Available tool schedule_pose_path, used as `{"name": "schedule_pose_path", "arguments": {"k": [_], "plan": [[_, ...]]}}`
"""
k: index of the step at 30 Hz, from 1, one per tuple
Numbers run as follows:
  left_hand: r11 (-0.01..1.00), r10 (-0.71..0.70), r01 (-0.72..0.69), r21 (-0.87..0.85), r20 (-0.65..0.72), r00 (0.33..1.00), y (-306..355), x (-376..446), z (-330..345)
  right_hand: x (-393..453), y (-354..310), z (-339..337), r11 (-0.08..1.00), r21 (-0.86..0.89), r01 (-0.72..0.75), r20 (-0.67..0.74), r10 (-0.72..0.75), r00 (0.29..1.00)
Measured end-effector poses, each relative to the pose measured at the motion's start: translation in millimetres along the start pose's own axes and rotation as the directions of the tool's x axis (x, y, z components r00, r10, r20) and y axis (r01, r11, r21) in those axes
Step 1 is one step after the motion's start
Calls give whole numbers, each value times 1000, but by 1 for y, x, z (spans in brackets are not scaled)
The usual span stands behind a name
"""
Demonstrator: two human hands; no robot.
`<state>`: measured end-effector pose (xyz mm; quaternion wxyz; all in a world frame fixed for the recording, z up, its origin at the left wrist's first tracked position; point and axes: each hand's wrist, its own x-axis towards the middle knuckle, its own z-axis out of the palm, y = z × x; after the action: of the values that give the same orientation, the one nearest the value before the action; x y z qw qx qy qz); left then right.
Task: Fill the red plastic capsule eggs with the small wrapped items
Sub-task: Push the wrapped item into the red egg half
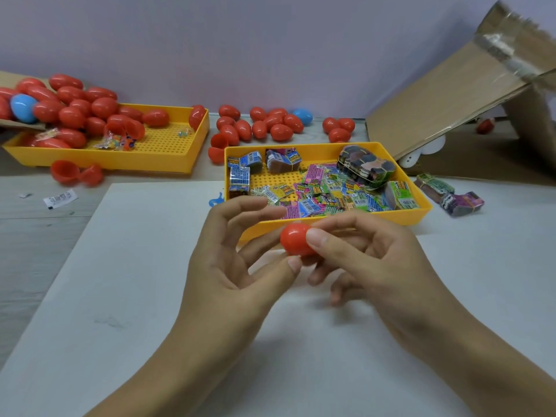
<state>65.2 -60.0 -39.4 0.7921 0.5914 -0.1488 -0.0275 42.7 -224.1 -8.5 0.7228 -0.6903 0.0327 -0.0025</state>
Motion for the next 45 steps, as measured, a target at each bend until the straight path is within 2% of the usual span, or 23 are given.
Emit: {"name": "schedule_pose_path", "arguments": {"k": [4, 8, 11, 13, 16, 19, 23, 26, 29, 32, 36, 38, 40, 42, 43, 45], "plan": [[964, -236, 237, -118, 24, 972, 5, 2, 0, 1, 4, -2, 996, -35, 78, -2, -79, 997], [936, -331, 332, -119, 22, 943, 8, 6, 3, 0, 8, -3, 980, -123, 157, 34, -154, 988], [949, -305, 303, -91, -16, 952, 8, 5, 4, 0, 9, -3, 965, -177, 193, 76, -182, 980], [967, -244, 240, -81, -34, 969, 7, 3, 3, 0, 8, -3, 970, -150, 190, 93, -177, 980], [981, -177, 176, -87, 2, 984, 6, 1, -1, 0, 4, -2, 995, -32, 89, 47, -88, 995], [994, -100, 101, -39, 6, 995, 4, 3, -5, 2, -1, -2, 999, -33, -15, -12, 14, 1000], [999, -4, 0, 41, 82, 997, 3, 3, -7, 1, -1, -1, 999, -44, 2, 16, -1, 1000], [998, -27, 32, -48, 93, 995, 2, 5, -8, 0, 2, -4, 998, -10, 60, 31, -60, 998], [976, -146, 147, -161, 16, 989, 4, 6, -7, 0, 3, -4, 996, 10, 90, 56, -91, 994], [974, -197, 198, -113, 21, 980, 5, 5, -4, 0, 4, -4, 994, -4, 109, 60, -109, 992], [984, -151, 153, -89, 20, 988, 8, 4, -3, 1, -2, -7, 991, -48, 124, 100, -119, 988], [986, -133, 133, -104, 10, 991, 8, 5, -3, 4, -7, -16, 994, -39, 100, 50, -98, 994], [984, -127, 125, -126, -7, 992, 7, 6, -3, 10, -16, -32, 999, -6, 48, -102, -49, 994], [982, -127, 124, -144, -12, 992, 7, 6, -3, 14, -25, -53, 992, -126, -1, -264, -32, 964], [980, -130, 127, -150, -12, 991, 6, 6, -3, 14, -29, -61, 957, -286, -39, -307, -53, 950], [977, -139, 135, -162, -13, 990, 5, 6, -4, 12, -31, -71, 757, -637, -148, -277, -45, 960]]}}
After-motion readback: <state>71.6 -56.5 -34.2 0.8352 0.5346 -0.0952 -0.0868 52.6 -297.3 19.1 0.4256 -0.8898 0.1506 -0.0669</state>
